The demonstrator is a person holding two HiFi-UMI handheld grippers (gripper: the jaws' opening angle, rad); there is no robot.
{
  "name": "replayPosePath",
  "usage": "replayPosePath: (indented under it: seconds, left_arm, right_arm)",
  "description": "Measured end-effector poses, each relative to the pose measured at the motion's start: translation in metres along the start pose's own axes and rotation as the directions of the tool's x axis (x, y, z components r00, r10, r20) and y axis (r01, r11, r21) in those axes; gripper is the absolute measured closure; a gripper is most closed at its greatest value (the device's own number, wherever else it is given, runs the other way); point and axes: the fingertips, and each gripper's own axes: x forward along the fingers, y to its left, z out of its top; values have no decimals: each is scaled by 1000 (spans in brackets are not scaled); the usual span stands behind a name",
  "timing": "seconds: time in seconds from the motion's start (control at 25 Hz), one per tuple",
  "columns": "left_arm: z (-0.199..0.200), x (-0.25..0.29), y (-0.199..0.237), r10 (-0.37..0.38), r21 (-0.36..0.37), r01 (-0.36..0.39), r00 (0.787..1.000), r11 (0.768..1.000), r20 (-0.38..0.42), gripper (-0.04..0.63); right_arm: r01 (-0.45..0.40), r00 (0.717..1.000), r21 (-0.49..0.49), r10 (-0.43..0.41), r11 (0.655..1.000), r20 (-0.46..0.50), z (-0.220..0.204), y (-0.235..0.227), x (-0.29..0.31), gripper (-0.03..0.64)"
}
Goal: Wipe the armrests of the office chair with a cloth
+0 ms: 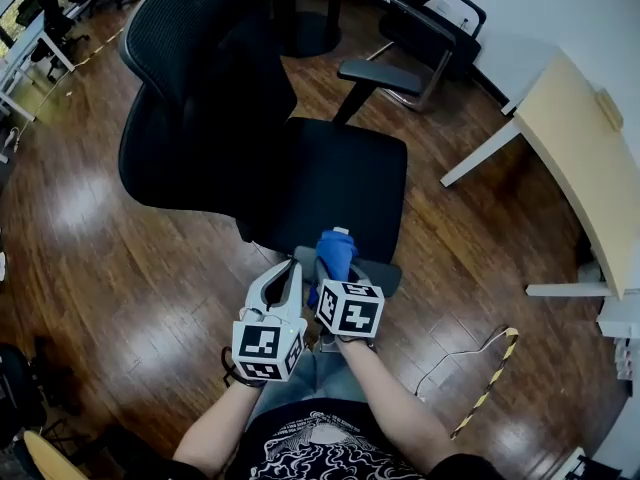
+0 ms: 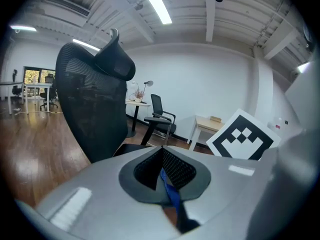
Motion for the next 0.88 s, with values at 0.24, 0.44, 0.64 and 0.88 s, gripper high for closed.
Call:
replayPosePath:
  seconds: [0.24, 0.44, 0.64, 0.88]
  left_arm:
    - [-4, 20, -19, -49, 7, 49, 999, 999, -3, 592]
    - [-5, 38, -30, -71, 10, 71, 997, 997, -9, 592]
    - [-3, 46, -39, -94, 15, 94, 996, 995, -6, 592]
    - [-2, 48, -46, -109, 17, 109, 994, 994, -6, 592]
  right_arm:
    - [68, 997, 39, -69, 997, 19, 1, -42, -21, 476]
    - [122, 991, 67, -125, 990, 37, 3, -79, -40, 476]
    - [171, 983, 97, -176, 981, 51, 1, -107, -57, 476]
    - [217, 972, 118, -226, 969, 62, -2, -132, -74, 476]
